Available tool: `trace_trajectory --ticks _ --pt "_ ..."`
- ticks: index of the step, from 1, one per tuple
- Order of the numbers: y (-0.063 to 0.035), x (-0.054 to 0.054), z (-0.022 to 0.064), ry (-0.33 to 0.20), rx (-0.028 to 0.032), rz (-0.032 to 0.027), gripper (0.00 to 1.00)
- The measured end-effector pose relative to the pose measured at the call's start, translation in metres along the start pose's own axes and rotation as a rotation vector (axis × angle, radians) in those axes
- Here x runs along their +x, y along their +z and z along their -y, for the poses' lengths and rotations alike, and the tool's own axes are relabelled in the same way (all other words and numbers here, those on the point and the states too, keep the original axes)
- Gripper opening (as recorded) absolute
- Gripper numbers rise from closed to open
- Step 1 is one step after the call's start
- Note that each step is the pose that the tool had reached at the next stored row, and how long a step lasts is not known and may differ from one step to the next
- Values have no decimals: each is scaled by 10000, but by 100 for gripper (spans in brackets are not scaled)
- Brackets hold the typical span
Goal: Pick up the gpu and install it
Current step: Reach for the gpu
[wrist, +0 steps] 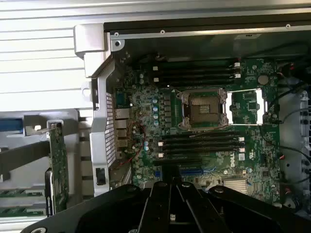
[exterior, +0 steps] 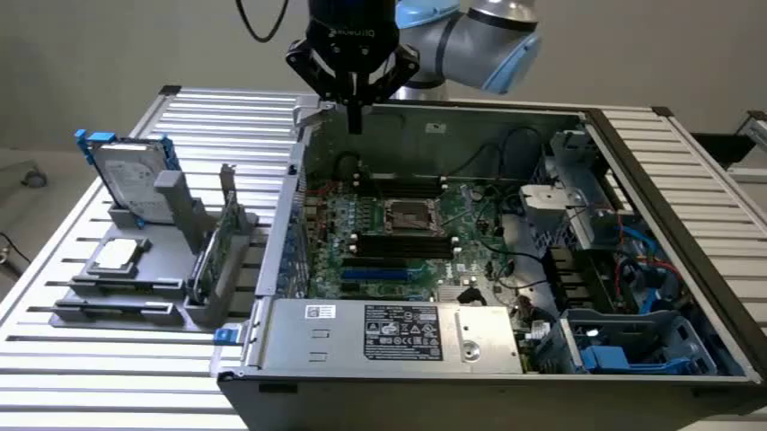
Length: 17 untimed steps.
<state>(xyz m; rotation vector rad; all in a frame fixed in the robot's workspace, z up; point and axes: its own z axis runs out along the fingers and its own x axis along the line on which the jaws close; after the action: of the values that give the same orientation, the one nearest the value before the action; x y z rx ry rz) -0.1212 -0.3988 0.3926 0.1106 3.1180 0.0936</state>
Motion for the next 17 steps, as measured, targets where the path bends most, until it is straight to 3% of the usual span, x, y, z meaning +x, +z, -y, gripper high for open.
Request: trace_trajectory --ticks 9,12,17 --pt "1 5 1 1 -16 -8 11" --pt "3 123 9 8 -4 -133 11" --pt "25 349 26 11 -4 -156 11"
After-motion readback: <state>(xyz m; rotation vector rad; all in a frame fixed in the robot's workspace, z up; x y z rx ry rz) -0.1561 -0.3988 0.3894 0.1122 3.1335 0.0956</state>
